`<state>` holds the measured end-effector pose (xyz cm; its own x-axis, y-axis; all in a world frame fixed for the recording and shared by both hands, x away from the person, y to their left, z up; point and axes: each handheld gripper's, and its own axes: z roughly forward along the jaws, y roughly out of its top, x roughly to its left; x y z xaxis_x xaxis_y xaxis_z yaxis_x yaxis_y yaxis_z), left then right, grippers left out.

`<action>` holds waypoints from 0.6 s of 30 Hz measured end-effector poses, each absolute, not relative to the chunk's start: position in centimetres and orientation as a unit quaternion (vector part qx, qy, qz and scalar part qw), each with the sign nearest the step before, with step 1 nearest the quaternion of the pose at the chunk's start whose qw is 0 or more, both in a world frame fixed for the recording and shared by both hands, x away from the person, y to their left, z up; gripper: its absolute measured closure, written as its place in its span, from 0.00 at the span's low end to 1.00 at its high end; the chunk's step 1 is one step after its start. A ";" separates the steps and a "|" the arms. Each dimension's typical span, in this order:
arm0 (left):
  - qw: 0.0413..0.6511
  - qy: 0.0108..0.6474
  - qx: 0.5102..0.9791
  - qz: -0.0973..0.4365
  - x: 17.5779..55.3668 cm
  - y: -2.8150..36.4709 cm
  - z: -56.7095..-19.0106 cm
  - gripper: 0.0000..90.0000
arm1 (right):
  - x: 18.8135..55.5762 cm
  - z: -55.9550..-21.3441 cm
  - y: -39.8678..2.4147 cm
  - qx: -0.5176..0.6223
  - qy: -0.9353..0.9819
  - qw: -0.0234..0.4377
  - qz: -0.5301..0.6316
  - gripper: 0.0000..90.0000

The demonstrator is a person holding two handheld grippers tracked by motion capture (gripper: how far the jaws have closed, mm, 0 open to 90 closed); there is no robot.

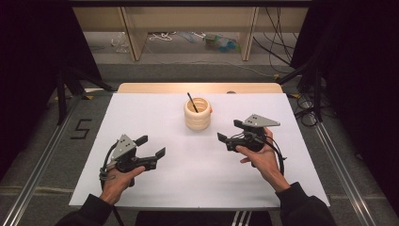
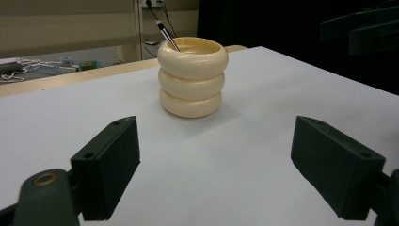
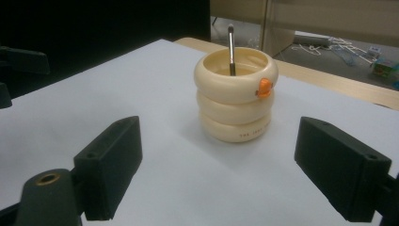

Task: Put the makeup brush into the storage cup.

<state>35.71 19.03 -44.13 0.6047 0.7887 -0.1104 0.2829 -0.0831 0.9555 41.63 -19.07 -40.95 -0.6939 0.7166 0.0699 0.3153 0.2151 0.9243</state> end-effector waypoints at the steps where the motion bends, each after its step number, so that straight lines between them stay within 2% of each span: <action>1: 0.558 0.382 0.701 0.226 35.7 19.0 -44.1 0.18 | 41.5 -41.0 -19.1 0.346 0.755 0.183 0.526 0.18; 18: 0.558 0.382 0.701 0.226 35.7 19.0 -44.1 0.18 | 40.1 -41.2 -19.9 0.344 0.755 0.174 0.531 0.18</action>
<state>35.70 19.02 -44.14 0.6056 0.7883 -0.1089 0.2839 -0.0861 0.9550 40.08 -19.87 -41.24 -0.7031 0.7037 0.1026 0.3338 0.1991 0.9214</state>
